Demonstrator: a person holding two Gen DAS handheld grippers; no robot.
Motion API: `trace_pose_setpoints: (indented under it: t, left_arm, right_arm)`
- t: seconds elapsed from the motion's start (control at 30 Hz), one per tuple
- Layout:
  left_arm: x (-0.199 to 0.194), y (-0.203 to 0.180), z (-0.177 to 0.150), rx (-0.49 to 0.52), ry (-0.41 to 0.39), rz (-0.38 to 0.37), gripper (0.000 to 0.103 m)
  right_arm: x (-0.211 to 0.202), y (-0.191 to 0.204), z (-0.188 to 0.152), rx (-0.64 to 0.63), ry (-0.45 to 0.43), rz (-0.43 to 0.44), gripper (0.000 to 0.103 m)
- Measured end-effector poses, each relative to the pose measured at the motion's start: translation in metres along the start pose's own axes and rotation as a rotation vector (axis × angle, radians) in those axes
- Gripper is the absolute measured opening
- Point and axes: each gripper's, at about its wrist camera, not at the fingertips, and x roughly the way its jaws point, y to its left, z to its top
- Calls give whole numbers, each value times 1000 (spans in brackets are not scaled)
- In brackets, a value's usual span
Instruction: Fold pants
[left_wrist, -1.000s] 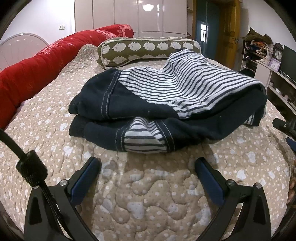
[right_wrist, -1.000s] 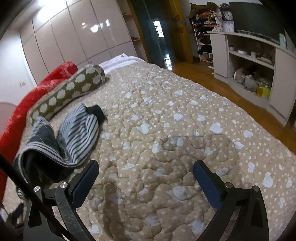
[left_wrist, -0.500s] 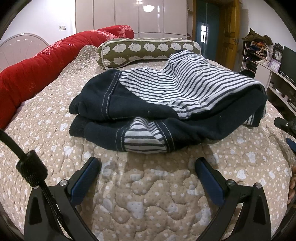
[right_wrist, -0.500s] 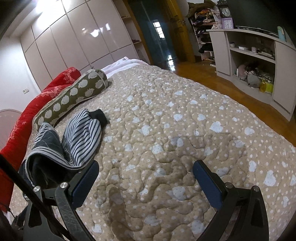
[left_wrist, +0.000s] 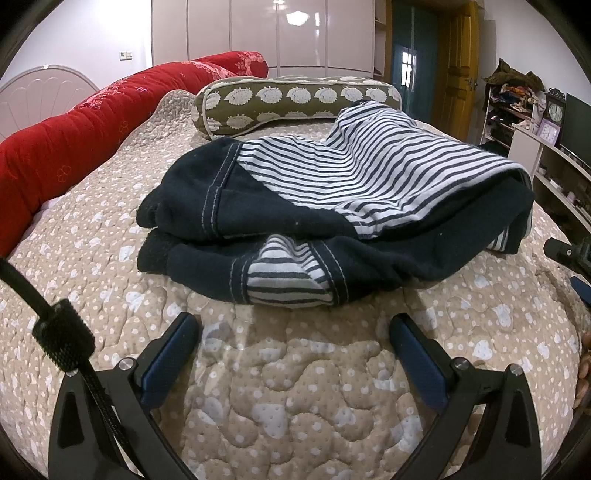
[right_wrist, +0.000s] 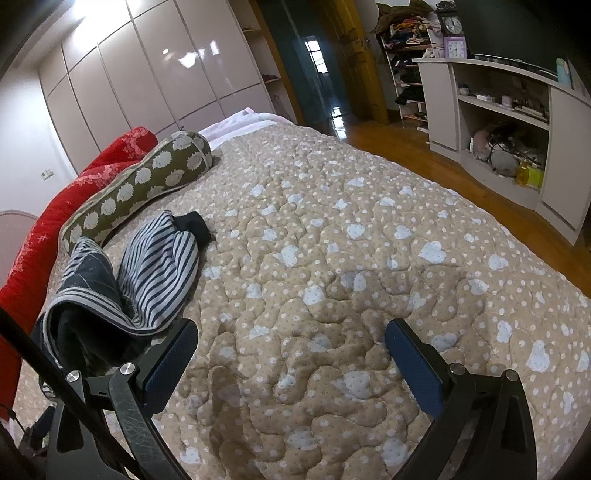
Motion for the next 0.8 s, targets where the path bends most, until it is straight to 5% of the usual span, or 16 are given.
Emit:
trace_pose_setpoints:
  t: [0.5,0.8]
  left_arm:
    - [0,-3,1,-18,10,28,103]
    - [5,2,22,-64,153,6,98]
  right_arm:
    - [0,-6,3,8,35,62,103]
    - [-4,-24,5,48,47,185,103]
